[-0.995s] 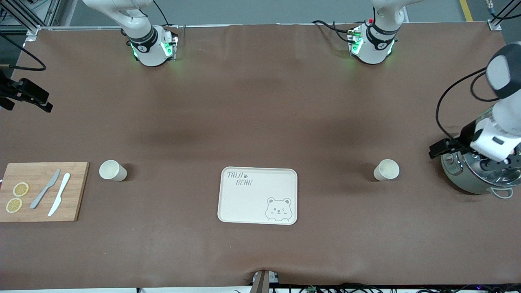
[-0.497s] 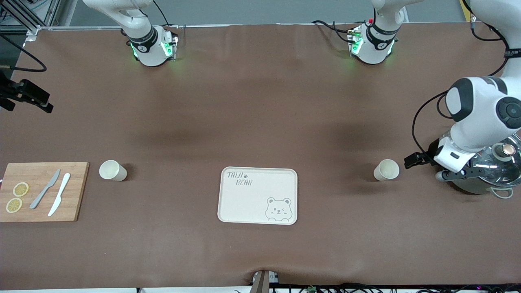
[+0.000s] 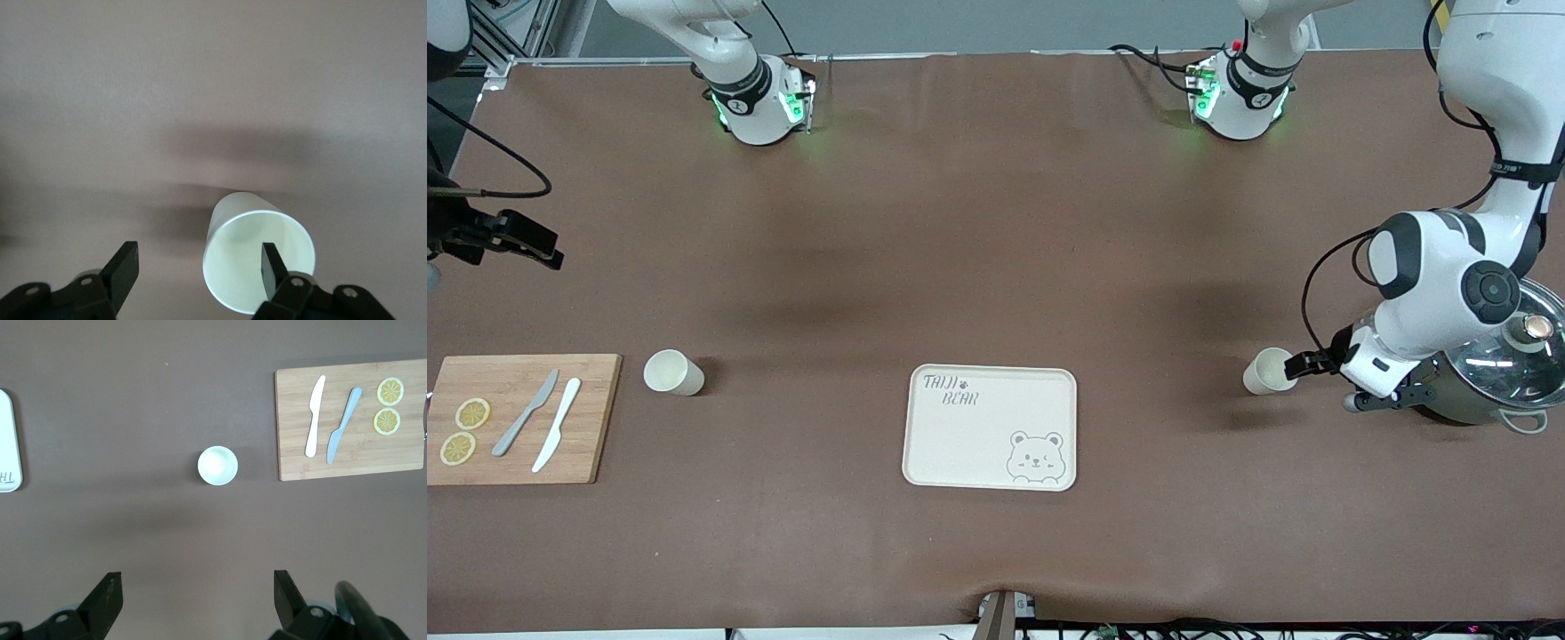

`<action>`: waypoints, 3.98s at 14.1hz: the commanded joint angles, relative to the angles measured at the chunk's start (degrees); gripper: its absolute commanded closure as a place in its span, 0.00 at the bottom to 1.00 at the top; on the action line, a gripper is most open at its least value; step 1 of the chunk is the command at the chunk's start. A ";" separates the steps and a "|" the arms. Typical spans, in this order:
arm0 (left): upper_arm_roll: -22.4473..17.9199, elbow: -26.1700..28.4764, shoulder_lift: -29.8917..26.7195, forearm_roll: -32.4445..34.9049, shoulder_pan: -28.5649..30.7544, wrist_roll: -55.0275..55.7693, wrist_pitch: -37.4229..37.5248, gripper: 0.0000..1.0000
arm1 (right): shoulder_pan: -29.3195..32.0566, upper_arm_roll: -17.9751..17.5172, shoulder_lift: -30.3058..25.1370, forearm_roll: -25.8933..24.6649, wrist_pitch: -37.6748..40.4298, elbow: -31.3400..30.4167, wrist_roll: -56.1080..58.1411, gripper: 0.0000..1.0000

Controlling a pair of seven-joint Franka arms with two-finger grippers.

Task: Place white IKEA cup upright on tray with both arms
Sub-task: 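Close the left gripper on the cup while the right gripper reaches the other cup, then carry the cup onto the tray with the left gripper while the right gripper grips, then open the left gripper and lift away while the right gripper lifts its cup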

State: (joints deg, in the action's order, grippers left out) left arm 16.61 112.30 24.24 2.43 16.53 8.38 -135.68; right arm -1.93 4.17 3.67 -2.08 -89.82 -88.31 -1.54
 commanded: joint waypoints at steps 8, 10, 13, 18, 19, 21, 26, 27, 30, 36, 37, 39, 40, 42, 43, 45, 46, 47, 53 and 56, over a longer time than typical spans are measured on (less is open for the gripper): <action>0.53 2.22 0.10 0.47 0.61 -1.00 0.24 0.50 | 2.19 -0.74 11.61 0.41 -3.59 -0.20 0.75 0.00; 0.53 2.13 0.98 0.47 0.61 -1.00 0.24 0.73 | 3.85 -0.74 13.20 0.93 -8.14 -3.69 1.18 0.00; 0.53 1.95 1.69 0.21 0.08 -0.91 0.24 0.99 | 5.96 -0.65 13.46 3.31 -19.56 -12.48 3.82 0.00; 0.62 1.34 1.34 0.29 -0.80 -0.56 0.42 1.00 | 8.08 -0.74 17.24 3.40 -26.01 -15.40 4.00 0.00; 0.71 1.34 0.90 0.29 -1.15 0.14 0.42 1.00 | 8.08 -0.74 18.12 3.57 -26.36 -15.49 4.00 0.00; 2.19 0.12 0.46 0.12 -1.68 1.45 0.50 1.00 | 8.34 -0.74 19.61 5.50 -28.20 -15.58 4.00 0.00; 4.66 -9.09 0.80 0.03 -5.09 7.77 9.53 1.00 | 10.53 -0.91 22.86 5.68 -31.01 -16.37 4.00 0.00; 4.75 -11.90 1.68 -0.06 -6.67 10.49 10.95 1.00 | 10.54 -0.91 22.87 5.94 -32.07 -17.41 4.00 0.00; 4.75 -18.42 4.66 -0.41 -12.91 18.83 12.37 1.00 | 10.54 -0.91 23.04 8.84 -34.10 -19.18 4.26 0.00; 4.40 -33.44 15.90 -0.32 -26.18 40.80 14.13 1.00 | 10.36 -0.91 23.48 9.46 -35.07 -20.15 4.26 0.53; 3.88 -35.29 17.75 -0.32 -28.73 45.10 14.13 1.00 | 10.45 -0.91 23.83 9.89 -35.07 -20.15 4.26 0.61; 2.38 -36.80 19.87 -0.32 -31.90 49.70 13.52 1.00 | 10.28 -0.91 23.93 10.78 -35.15 -20.15 4.26 0.70; 2.20 -36.98 20.58 -0.23 -32.96 50.76 12.82 1.00 | 10.27 -0.91 23.93 10.78 -35.07 -20.15 4.26 0.77; 1.07 -36.98 22.16 -0.23 -34.54 53.48 10.18 1.00 | 10.01 -0.91 23.93 10.78 -35.07 -20.06 4.26 1.00; 0.80 -36.98 22.69 -0.23 -35.16 54.10 10.09 1.00 | 10.01 -0.91 23.84 10.78 -34.98 -19.97 4.26 1.00; 0.80 -36.54 23.04 0.29 -35.43 54.11 10.09 0.99 | 9.92 -0.91 23.66 10.78 -33.93 -18.75 4.17 1.00; 0.80 -36.54 23.39 0.29 -35.34 54.11 10.09 0.85 | 9.84 -1.00 23.57 10.78 -31.75 -16.92 4.00 1.00; 0.80 -36.63 23.31 0.29 -35.34 54.20 10.09 0.68 | 9.49 -1.00 23.57 10.78 -28.16 -15.24 3.82 1.00; 0.45 -36.72 19.89 0.65 -34.29 53.94 11.40 0.00 | 7.38 -1.18 23.75 13.04 -22.16 -6.71 3.65 1.00; -3.76 -36.72 14.54 0.73 -34.20 53.50 14.65 0.00 | 1.86 -1.00 25.23 17.63 -21.80 -2.59 -1.08 1.00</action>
State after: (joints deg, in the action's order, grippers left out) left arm 15.57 74.73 43.68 2.43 -17.71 61.61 -124.11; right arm 3.69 2.78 27.42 13.74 -112.76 -94.42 0.80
